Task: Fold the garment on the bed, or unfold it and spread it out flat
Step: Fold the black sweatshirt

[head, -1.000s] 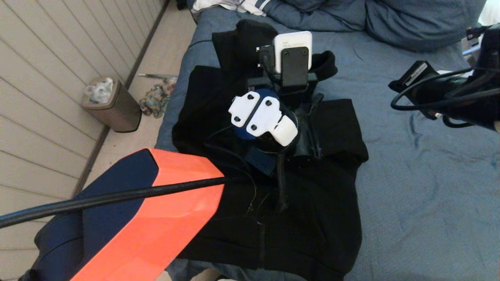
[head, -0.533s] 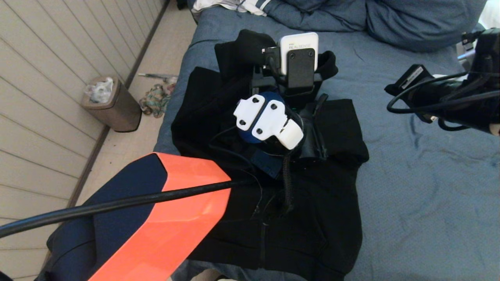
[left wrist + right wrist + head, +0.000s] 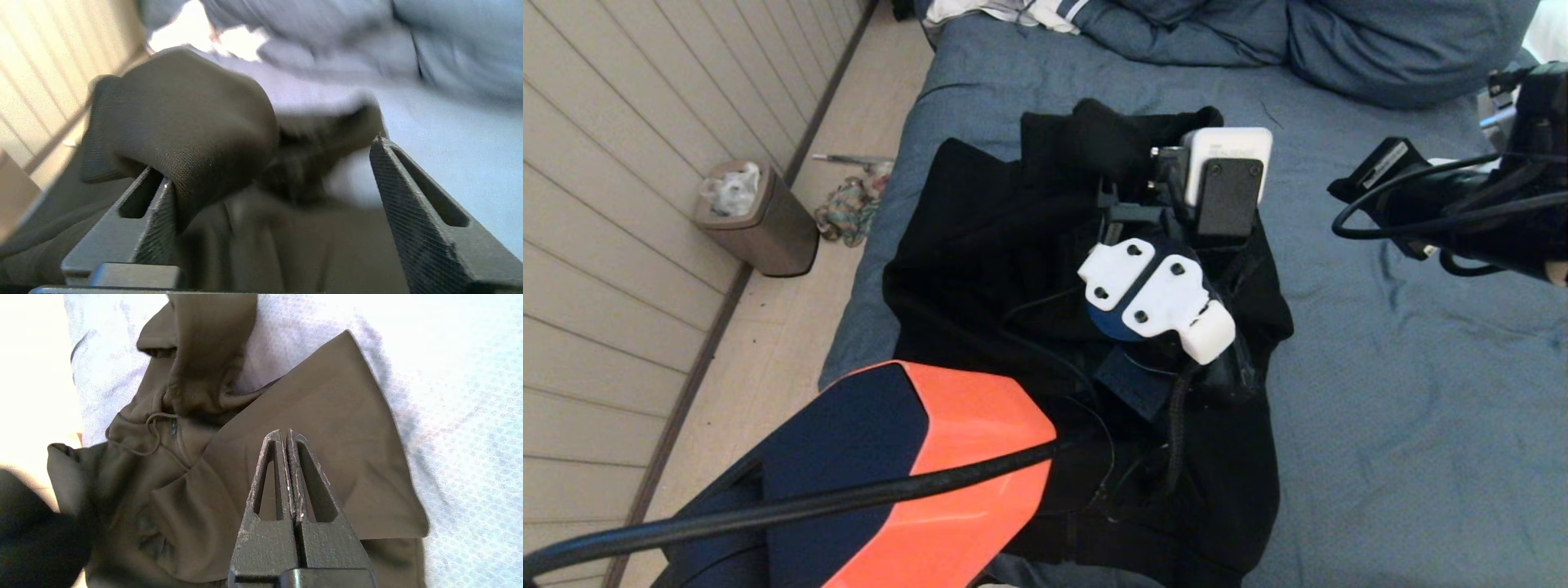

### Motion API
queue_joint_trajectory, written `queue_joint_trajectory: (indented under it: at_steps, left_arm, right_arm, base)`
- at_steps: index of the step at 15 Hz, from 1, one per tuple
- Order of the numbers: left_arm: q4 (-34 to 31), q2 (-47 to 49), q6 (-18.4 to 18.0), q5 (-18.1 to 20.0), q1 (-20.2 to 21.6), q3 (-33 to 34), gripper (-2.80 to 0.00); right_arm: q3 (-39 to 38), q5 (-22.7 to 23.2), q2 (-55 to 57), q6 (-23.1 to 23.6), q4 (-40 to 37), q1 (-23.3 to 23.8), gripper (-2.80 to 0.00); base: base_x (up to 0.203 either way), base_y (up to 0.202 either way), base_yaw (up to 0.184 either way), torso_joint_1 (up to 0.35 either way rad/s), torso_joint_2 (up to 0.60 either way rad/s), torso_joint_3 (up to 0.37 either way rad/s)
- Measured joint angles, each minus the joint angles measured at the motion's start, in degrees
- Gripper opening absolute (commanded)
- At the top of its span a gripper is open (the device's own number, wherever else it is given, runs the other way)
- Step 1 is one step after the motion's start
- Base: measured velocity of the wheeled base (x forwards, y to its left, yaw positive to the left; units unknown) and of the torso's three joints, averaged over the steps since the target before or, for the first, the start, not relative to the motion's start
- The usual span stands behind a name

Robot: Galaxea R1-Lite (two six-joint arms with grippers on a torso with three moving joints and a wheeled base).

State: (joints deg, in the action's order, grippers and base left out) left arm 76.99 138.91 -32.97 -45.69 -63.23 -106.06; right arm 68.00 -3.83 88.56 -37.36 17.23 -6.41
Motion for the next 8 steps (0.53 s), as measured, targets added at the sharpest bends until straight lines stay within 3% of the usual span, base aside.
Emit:
queue_joint_trajectory:
  at_steps: [5, 8]
  left_arm:
    - [-8.52, 2.53, 4.34, -0.39, -0.49, -1.16, 0.00]
    - [-11.96, 1.72, 5.07, -0.23, 0.19, -1.55, 0.00]
  right_arm:
    - [-0.85, 1.40, -0.17, -0.76, -0.02, 0.20, -2.80]
    - [-1.43, 1.44, -0.22, -0.78, 0.11, 0.57, -2.80]
  base:
    - [0.000, 0.000, 0.000, 0.000, 0.00, 0.000]
    - [0.000, 0.000, 0.000, 0.000, 0.00, 0.000]
